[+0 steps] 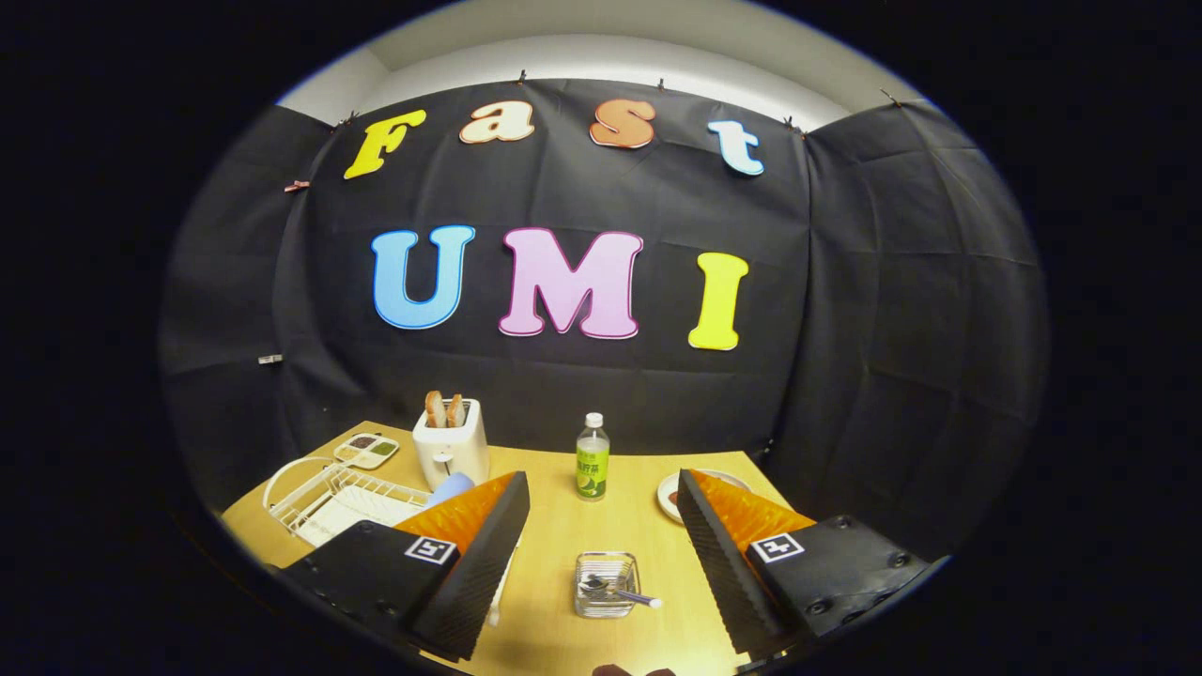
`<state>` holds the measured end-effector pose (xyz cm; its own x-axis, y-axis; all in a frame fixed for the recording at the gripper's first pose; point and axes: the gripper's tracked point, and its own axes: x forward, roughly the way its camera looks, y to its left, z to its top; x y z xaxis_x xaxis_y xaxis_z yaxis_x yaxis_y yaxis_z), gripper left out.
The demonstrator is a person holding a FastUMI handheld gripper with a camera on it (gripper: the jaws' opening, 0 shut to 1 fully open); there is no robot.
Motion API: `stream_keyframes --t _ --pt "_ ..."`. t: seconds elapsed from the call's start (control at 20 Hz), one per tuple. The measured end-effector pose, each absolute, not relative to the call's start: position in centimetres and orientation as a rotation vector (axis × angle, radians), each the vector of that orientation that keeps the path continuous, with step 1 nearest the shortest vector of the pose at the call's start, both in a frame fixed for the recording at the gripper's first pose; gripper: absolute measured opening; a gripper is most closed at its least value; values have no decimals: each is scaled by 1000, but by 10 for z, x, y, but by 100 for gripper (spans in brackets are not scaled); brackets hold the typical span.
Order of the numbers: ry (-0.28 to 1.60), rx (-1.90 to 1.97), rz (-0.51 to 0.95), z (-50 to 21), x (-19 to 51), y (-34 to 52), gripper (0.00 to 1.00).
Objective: Take the plate from the dish rack, then take the spoon from the basket and place it into the plate.
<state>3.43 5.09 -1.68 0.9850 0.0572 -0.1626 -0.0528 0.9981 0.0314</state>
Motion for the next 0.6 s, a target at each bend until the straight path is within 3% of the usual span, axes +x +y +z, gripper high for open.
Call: stream_keyframes --t 0.6 --pt "501 -8 178 -77 107 162 98"
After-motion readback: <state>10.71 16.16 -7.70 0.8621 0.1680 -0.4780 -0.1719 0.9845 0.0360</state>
